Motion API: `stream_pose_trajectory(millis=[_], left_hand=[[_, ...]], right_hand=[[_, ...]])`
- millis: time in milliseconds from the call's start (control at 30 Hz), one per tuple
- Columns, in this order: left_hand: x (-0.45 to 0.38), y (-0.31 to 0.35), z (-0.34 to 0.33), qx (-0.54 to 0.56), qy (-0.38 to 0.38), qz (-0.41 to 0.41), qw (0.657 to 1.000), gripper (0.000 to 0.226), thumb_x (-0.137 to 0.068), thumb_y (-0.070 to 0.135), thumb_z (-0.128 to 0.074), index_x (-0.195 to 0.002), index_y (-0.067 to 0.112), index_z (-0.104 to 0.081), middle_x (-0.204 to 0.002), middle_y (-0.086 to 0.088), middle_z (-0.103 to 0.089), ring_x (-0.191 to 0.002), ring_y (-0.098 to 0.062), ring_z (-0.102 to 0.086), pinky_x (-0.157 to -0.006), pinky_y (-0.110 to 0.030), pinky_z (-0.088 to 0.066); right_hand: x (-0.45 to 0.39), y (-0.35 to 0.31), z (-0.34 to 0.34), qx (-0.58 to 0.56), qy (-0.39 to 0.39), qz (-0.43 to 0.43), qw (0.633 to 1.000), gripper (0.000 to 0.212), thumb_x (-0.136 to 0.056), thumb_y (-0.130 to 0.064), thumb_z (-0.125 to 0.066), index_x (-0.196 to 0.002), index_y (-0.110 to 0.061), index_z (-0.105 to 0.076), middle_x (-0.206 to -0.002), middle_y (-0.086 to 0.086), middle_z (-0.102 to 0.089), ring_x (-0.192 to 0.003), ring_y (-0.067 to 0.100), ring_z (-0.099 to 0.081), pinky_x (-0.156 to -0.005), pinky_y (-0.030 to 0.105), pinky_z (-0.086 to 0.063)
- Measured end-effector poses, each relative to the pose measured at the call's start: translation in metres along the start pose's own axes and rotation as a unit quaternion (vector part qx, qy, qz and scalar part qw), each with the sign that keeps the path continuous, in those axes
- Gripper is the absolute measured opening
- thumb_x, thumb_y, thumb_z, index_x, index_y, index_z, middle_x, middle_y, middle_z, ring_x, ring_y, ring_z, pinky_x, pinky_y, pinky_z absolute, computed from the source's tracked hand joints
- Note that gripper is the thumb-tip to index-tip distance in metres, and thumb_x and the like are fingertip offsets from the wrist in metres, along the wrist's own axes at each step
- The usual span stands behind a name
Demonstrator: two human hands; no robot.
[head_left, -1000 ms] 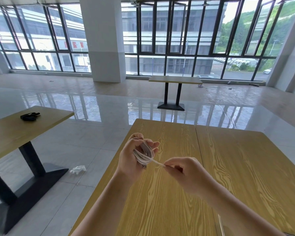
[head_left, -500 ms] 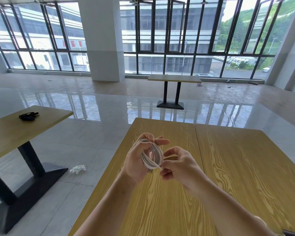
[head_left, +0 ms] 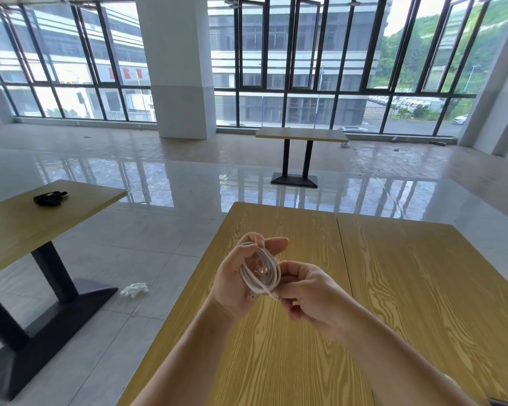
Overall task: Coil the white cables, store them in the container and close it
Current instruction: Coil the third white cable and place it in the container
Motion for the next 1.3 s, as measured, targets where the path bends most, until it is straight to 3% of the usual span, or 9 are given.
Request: stream_pose_trajectory(millis=[167,467,567,633,767,933,1067,1167,1300], left_hand=[[0.000,-0.010,-0.001,0.077,-0.014,0.014,0.997,0.028,-0.070,0.028,-0.075,-0.085,0.013,-0.057,-0.104,-0.019,-0.068,-0.080,-0.030,-0.065,-0.065,-0.037,-0.051],[0.006,-0.021,0.000,0.115,0.005,0.048,0.992,0.010,-0.081,0.022,-0.054,-0.083,0.012,-0.056,-0.105,-0.018,-0.065,-0.075,-0.034,-0.065,-0.058,-0.035,-0.050],[0.006,-0.023,0.002,0.097,0.005,0.051,0.994,0.010,-0.080,0.022,-0.056,-0.082,0.011,-0.056,-0.105,-0.016,-0.064,-0.072,-0.032,-0.063,-0.061,-0.034,-0.047],[0.006,-0.023,0.002,0.085,-0.002,0.051,0.995,0.013,-0.077,0.020,-0.061,-0.083,0.010,-0.056,-0.106,-0.016,-0.064,-0.070,-0.032,-0.060,-0.054,-0.032,-0.047],[0.008,-0.019,0.005,0.057,0.004,0.051,0.997,0.010,-0.077,0.015,-0.054,-0.084,0.009,-0.054,-0.107,-0.014,-0.063,-0.063,-0.027,-0.062,-0.059,-0.032,-0.049],[0.010,-0.025,0.003,0.004,-0.017,0.082,0.996,0.010,-0.078,0.014,-0.054,-0.087,0.009,-0.053,-0.109,-0.018,-0.057,-0.075,-0.032,-0.060,-0.055,-0.034,-0.050],[0.015,-0.031,-0.004,-0.025,-0.011,0.094,0.995,0.013,-0.083,0.012,-0.046,-0.090,0.010,-0.057,-0.092,-0.019,-0.063,-0.074,-0.028,-0.063,-0.054,-0.033,-0.051],[0.018,-0.031,-0.003,-0.091,0.028,0.089,0.991,0.021,-0.084,0.018,-0.048,-0.099,0.007,-0.059,-0.084,-0.016,-0.064,-0.065,-0.022,-0.062,-0.051,-0.030,-0.047],[0.023,-0.035,0.009,-0.176,0.118,0.066,0.975,0.030,-0.082,0.022,-0.053,-0.102,0.005,-0.068,-0.092,-0.018,-0.070,-0.081,-0.028,-0.068,-0.064,-0.038,-0.055]], right_hand=[[-0.004,0.005,-0.003,-0.070,-0.016,-0.001,0.997,0.032,-0.087,0.013,-0.058,-0.106,-0.008,-0.073,-0.073,0.003,-0.064,-0.057,0.010,-0.051,-0.052,0.025,-0.039],[-0.003,0.009,-0.012,-0.152,-0.032,0.059,0.986,0.049,-0.081,0.020,-0.059,-0.121,-0.010,-0.060,-0.073,0.003,-0.064,-0.060,0.011,-0.055,-0.050,0.027,-0.038],[-0.003,0.011,-0.014,-0.196,-0.056,0.064,0.977,0.060,-0.071,0.014,-0.062,-0.126,-0.010,-0.059,-0.082,0.007,-0.065,-0.066,0.015,-0.058,-0.052,0.029,-0.040],[-0.003,0.013,-0.013,-0.220,-0.061,0.059,0.972,0.063,-0.064,0.005,-0.059,-0.125,-0.010,-0.058,-0.088,0.012,-0.064,-0.068,0.018,-0.058,-0.053,0.031,-0.038],[0.000,0.012,-0.013,-0.223,-0.062,0.075,0.970,0.055,-0.068,-0.002,-0.059,-0.121,-0.017,-0.060,-0.094,0.014,-0.067,-0.074,0.021,-0.061,-0.057,0.032,-0.042],[0.004,0.010,-0.011,-0.107,0.010,0.072,0.992,0.043,-0.078,0.001,-0.072,-0.114,-0.018,-0.057,-0.090,0.011,-0.072,-0.076,0.022,-0.068,-0.064,0.033,-0.052],[0.003,0.010,-0.003,0.010,0.116,0.087,0.989,0.027,-0.088,-0.008,-0.069,-0.096,-0.031,-0.055,-0.078,0.014,-0.073,-0.063,0.021,-0.067,-0.059,0.034,-0.056],[0.004,0.006,0.004,0.099,0.143,0.125,0.977,0.019,-0.094,-0.018,-0.062,-0.095,-0.033,-0.050,-0.073,0.007,-0.074,-0.057,0.016,-0.063,-0.052,0.033,-0.050],[0.008,-0.001,0.007,0.158,0.161,0.177,0.958,0.014,-0.096,-0.018,-0.060,-0.096,-0.027,-0.050,-0.065,-0.003,-0.070,-0.047,0.003,-0.057,-0.043,0.023,-0.045]])
Point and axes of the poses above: each hand's wrist, its own x-axis away from the middle knuckle, its own z-axis out of the back of the hand, y = z × x, the point moved 7 cm from there along -x, towards the middle knuckle
